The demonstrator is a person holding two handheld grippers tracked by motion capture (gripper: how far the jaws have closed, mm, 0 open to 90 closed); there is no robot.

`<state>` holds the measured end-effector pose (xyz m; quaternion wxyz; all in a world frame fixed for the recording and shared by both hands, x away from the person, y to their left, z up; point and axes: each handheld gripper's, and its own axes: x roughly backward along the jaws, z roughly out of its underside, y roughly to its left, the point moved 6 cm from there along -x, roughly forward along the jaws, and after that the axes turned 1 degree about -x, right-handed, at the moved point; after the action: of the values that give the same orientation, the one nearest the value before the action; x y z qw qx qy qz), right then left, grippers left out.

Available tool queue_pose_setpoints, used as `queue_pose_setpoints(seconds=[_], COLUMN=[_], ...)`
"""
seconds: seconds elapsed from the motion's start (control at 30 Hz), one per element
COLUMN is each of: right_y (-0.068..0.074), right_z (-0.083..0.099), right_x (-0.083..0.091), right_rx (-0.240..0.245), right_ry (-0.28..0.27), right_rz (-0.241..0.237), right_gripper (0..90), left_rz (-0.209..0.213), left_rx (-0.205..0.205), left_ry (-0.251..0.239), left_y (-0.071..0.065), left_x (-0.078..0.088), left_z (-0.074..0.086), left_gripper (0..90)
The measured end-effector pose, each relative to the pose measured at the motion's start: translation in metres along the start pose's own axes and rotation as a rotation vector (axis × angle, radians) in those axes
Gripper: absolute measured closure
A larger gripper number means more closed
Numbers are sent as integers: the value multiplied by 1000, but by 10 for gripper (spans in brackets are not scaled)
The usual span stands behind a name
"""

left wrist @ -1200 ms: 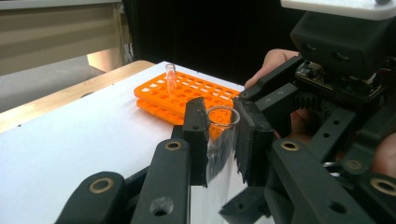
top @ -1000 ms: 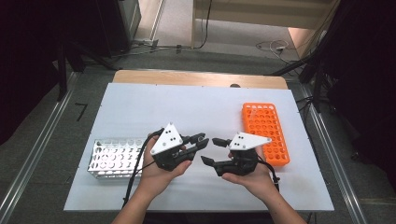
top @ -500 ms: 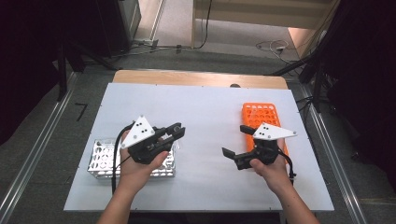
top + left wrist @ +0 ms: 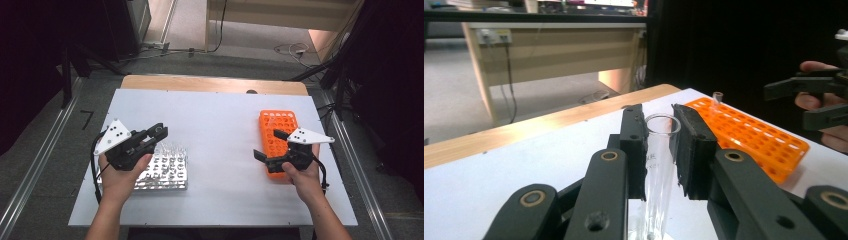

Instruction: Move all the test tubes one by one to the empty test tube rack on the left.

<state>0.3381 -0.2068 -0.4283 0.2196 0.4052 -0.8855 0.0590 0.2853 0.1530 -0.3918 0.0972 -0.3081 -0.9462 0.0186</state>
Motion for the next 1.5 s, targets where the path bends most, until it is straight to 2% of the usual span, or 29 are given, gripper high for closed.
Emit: queue_pose_setpoints(seconds=[0.23,0.53,0.7,0.9,1.13,1.33,1.5], right_y=[-9,-19,-22,-24,-24,-24,-25], right_z=[2,3,4,5,5,5,6], right_x=[3,7,8,8,8,8,8], right_rx=[-8,-25,-29,-33,-32,-33,-34], right_ry=[-4,-11,-9,-11,-9,-7,-2], right_rz=[25,52,57,61,61,63,65], right_gripper=[0,0,0,0,0,0,0], left_rz=[-49,-108,-111,-120,-121,-128,-123], left_rx=[24,32,47,45,42,61,66], left_ry=[8,61,75,105,140,203,227], left_y=[17,31,34,36,35,37,37], left_x=[6,-1,-5,-9,-13,-16,-17], left_z=[9,31,39,48,52,56,58], left_gripper=[760,761,761,761,760,751,753])
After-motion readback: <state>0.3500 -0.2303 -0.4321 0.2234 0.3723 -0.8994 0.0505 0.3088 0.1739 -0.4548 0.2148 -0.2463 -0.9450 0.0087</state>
